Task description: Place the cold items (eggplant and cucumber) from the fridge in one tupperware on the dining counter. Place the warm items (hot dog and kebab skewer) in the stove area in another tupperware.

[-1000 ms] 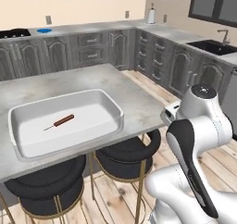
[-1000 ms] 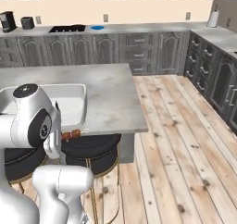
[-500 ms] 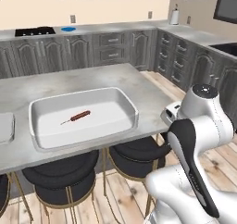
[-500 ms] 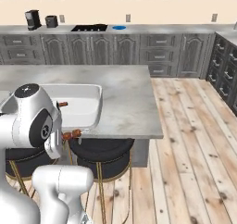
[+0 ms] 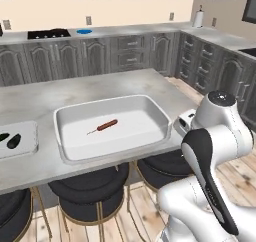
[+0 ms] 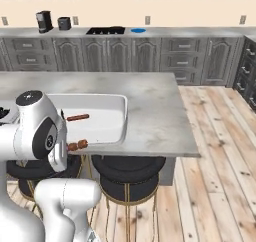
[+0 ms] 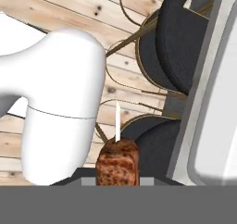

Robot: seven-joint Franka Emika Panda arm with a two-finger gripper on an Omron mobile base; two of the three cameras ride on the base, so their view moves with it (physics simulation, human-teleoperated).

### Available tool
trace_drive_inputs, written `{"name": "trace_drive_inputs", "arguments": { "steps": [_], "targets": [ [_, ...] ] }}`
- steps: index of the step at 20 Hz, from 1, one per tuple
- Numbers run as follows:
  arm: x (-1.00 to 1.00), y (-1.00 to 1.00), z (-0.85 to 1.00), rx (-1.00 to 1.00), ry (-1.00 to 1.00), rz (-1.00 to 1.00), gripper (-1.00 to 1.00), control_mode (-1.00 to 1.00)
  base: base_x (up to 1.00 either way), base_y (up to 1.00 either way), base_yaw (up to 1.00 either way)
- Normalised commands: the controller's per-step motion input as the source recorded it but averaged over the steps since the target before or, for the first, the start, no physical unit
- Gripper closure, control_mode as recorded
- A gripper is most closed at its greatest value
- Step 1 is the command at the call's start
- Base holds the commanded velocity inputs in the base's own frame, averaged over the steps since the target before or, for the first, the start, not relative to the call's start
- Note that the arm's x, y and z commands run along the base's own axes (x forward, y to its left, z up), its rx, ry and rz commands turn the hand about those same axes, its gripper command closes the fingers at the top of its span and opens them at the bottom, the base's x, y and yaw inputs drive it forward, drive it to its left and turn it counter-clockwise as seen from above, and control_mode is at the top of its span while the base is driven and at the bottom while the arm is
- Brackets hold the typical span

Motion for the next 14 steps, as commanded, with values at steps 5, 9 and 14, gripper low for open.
{"name": "trace_drive_inputs", "arguments": {
  "steps": [5,9,14],
  "targets": [
    [0.00,0.00,0.00,0.00,0.00,0.00,1.00,1.00,0.30,0.64,-0.06],
    [0.00,0.00,0.00,0.00,0.00,0.00,1.00,1.00,0.12,0.36,-0.22],
    [0.33,0.11,0.50,-0.03,-0.02,-0.22,1.00,-1.00,0.00,0.00,0.00]
  ]
}}
